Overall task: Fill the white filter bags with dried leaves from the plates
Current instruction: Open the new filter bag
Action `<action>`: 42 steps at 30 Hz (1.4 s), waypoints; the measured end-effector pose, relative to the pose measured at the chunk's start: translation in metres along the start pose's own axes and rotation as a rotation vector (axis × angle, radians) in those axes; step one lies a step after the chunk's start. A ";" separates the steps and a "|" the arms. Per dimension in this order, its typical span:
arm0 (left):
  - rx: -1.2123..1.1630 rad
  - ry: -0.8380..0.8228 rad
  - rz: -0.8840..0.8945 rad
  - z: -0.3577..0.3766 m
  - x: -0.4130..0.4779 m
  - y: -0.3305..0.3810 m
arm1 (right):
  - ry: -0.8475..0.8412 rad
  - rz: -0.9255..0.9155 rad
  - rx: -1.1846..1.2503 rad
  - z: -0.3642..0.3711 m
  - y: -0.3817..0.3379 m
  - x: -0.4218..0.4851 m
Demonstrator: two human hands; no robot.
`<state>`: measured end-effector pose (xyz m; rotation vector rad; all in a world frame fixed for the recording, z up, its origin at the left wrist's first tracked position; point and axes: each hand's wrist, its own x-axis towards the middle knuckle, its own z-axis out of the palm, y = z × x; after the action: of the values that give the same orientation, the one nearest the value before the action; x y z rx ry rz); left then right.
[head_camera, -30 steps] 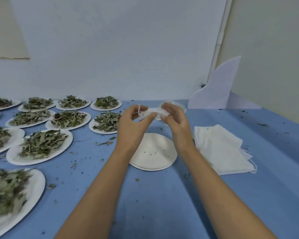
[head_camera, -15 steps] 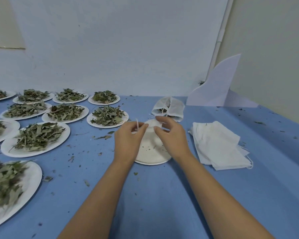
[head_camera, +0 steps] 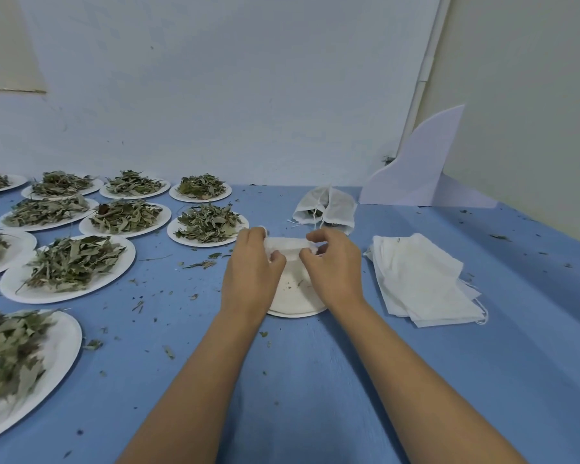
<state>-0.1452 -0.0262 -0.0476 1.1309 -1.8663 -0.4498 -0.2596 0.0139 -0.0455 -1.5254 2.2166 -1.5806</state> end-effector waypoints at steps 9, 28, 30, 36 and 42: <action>0.164 0.323 0.042 -0.005 -0.003 0.005 | 0.092 0.036 -0.028 -0.002 -0.001 -0.001; -1.122 -0.356 -0.655 -0.015 0.012 0.024 | 0.069 0.116 0.202 -0.010 0.000 0.005; -1.152 -0.484 -0.629 -0.016 0.012 0.023 | 0.036 0.212 0.301 -0.014 -0.002 0.009; -0.805 -0.319 -0.558 -0.018 0.018 0.019 | -0.387 0.525 0.944 -0.019 -0.014 0.010; -1.057 -0.261 -0.648 -0.023 0.021 0.016 | -0.612 0.583 0.941 -0.018 -0.023 0.008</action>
<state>-0.1384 -0.0324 -0.0142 0.8839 -1.0762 -1.7591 -0.2576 0.0205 -0.0162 -0.8024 1.1303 -1.3603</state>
